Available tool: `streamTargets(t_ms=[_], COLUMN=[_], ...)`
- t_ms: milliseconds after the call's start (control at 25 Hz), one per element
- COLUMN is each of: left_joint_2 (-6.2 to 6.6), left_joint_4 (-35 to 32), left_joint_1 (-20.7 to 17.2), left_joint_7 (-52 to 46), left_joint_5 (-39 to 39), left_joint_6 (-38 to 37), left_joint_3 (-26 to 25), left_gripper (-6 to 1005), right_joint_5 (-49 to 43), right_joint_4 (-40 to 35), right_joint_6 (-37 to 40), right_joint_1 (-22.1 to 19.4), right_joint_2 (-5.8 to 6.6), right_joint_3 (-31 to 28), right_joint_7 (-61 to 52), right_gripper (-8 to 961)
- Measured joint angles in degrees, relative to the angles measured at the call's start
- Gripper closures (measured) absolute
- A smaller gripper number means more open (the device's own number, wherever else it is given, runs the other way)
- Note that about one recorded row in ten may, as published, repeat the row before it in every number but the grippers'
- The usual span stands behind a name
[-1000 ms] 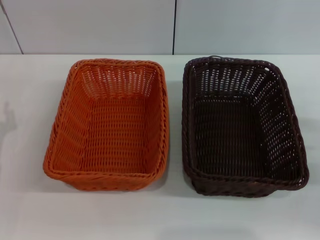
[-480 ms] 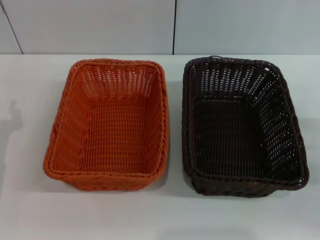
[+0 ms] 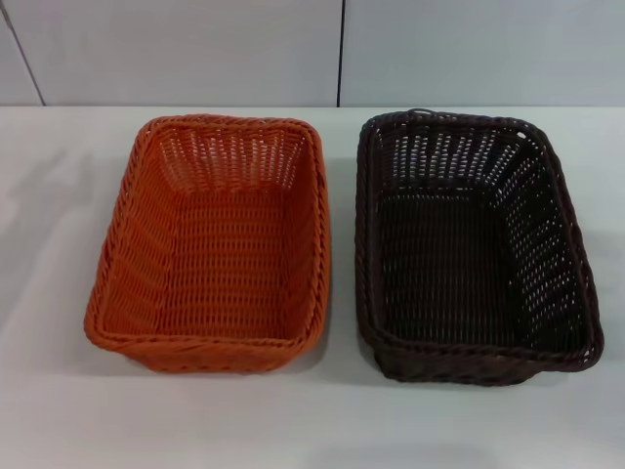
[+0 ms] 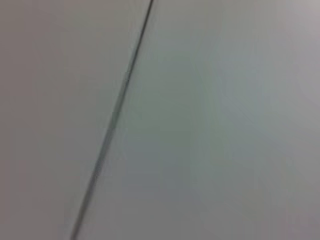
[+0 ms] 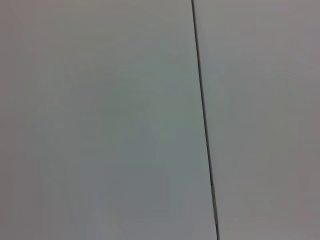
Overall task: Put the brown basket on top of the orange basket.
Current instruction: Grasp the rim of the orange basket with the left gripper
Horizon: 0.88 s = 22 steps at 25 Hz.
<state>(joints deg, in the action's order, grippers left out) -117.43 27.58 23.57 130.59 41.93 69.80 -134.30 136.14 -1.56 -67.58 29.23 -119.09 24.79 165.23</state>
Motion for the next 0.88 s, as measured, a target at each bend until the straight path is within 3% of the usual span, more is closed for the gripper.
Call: streamTargets(t_ms=[160,240,400,560,720,880], left_joint_2=[2.52,4.48,7.99,11.06,11.76,10.42], left_joint_4=[13.17,18.89,28.34,37.1,43.42,46.57], left_joint_1=[-0.55,-0.52,0.21,2.76,7.47,13.75], left_joint_7=[-16.69,-26.37,-47.68,-67.17,-78.42,-83.65], left_joint_5=[6.64,13.7,32.44,53.98,70.93,85.4], left_joint_6=[-14.56,-19.26,-20.73,-12.91,-2.42,7.09], left_joint_3=[8.71,11.68,13.34,13.15,12.67,12.48], left_gripper=[623,622,621,620,619,618], right_joint_5=[0.0,0.0,0.0,0.0,0.0,0.0], right_joint_4=[0.23,0.45,0.59,0.59,0.55,0.38], right_joint_6=[0.0,0.04,0.21,0.37,0.52,0.58], right_joint_1=[-0.16,-0.2,-0.29,-0.31,-0.12,-0.02], right_joint_2=[0.0,0.0,0.0,0.0,0.0,0.01], right_joint_3=[0.22,0.51,0.61,0.61,0.62,0.6], right_joint_7=[0.0,0.0,0.0,0.0,0.0,0.0], right_gripper=[249,249,249,249,249,249])
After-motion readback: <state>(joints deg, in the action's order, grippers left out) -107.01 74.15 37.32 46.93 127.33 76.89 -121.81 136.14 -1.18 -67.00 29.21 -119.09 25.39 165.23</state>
